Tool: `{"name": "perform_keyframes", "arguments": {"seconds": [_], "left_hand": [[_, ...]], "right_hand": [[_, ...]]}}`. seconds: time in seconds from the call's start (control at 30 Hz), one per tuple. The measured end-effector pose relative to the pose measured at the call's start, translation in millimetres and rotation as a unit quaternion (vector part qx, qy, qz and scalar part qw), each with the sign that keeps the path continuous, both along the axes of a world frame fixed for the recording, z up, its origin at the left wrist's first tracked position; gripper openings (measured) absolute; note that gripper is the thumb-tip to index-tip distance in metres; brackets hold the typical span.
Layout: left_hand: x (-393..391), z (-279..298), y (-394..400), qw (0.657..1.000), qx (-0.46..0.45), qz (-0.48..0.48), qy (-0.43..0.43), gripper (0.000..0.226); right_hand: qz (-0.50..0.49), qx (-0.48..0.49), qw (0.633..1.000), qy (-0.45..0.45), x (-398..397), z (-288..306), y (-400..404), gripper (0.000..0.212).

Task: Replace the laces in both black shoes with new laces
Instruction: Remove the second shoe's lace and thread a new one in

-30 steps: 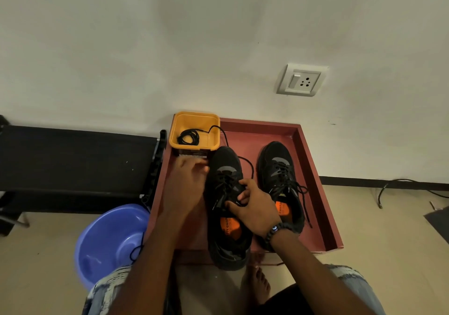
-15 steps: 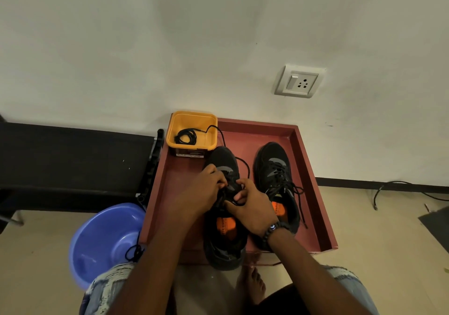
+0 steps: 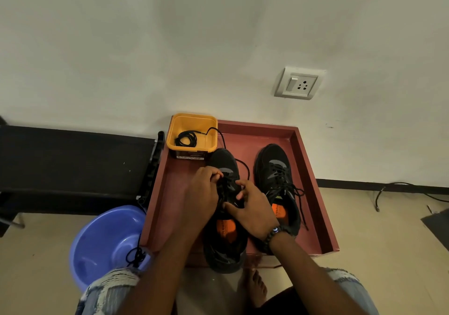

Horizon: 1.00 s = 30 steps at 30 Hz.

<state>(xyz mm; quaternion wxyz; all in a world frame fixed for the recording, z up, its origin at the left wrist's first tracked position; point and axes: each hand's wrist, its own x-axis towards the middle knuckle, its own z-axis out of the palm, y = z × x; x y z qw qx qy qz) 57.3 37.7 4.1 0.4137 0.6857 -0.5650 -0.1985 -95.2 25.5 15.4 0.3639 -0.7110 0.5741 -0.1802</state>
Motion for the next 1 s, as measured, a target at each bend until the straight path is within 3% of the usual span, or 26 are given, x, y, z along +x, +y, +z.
{"name": "perform_keyframes", "arguments": {"seconds": [0.07, 0.13, 0.27, 0.4, 0.47, 0.57, 0.63, 0.7, 0.8, 0.9, 0.93, 1.0], "left_hand": [[0, 0, -3, 0.993, 0.061, -0.005, 0.105, 0.015], [7, 0, -6, 0.981, 0.125, -0.035, 0.144, 0.016], [25, -1, -7, 0.985, 0.112, -0.125, -0.048, 0.011], [29, 3, -7, 0.986, 0.069, -0.148, -0.044, 0.004], [21, 6, -7, 0.987, 0.071, -0.141, 0.004, 0.006], [8, 7, -5, 0.981, 0.089, -0.086, 0.149, 0.009], [5, 9, -5, 0.957, 0.085, -0.051, 0.271, 0.013], [7, 13, -4, 0.936, 0.084, -0.032, 0.340, 0.014], [4, 18, -1, 0.917, 0.101, -0.016, 0.385, 0.015], [0, 17, 0, 0.893, 0.108, -0.028, 0.436, 0.015], [-1, 19, 0, 0.885, 0.102, -0.030, 0.454, 0.015], [0, 26, -1, 0.859, 0.086, -0.032, 0.503, 0.014]], "right_hand": [[-0.001, -0.046, 0.999, 0.006, 0, 1, 1, 0.061], [0.006, -0.050, 0.999, 0.001, 0, 2, 0, 0.054], [0.048, -0.009, 0.999, 0.009, -8, 10, 1, 0.045], [0.111, 0.006, 0.993, 0.049, -20, 23, 2, 0.058], [0.135, 0.016, 0.989, 0.061, -25, 27, 0, 0.065], [0.188, 0.023, 0.976, 0.105, -27, 32, -5, 0.076], [0.202, 0.002, 0.969, 0.141, -29, 31, -4, 0.070], [0.194, -0.020, 0.971, 0.140, -31, 29, 1, 0.060], [0.153, 0.006, 0.988, -0.016, -32, 32, 7, 0.052], [0.037, 0.105, 0.967, -0.231, -19, 46, 1, 0.032], [-0.002, 0.105, 0.963, -0.246, -15, 47, -4, 0.023], [-0.019, 0.020, 0.991, -0.132, -8, 46, -19, 0.021]]}}
